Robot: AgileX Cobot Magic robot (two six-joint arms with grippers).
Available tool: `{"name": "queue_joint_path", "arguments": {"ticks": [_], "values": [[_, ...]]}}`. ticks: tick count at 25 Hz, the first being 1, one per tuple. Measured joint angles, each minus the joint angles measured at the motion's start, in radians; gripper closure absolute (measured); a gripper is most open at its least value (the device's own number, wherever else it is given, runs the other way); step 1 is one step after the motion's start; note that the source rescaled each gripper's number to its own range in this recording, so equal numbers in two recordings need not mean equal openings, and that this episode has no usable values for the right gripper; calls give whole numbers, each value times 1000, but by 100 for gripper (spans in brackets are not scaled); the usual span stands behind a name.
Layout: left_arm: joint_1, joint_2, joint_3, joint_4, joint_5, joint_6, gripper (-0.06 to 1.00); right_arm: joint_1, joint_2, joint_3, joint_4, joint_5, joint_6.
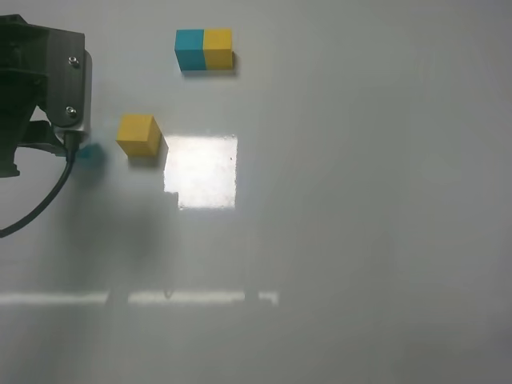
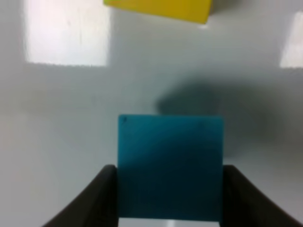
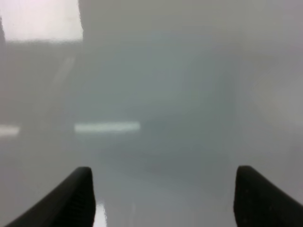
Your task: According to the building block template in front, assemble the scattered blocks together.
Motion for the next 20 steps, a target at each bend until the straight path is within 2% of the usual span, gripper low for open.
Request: {"name": "queue_joint_path", "arguments": {"ticks": [20], "values": [[8,25,0,-63,-30,37,92,0,0,0,0,0,0]]}}
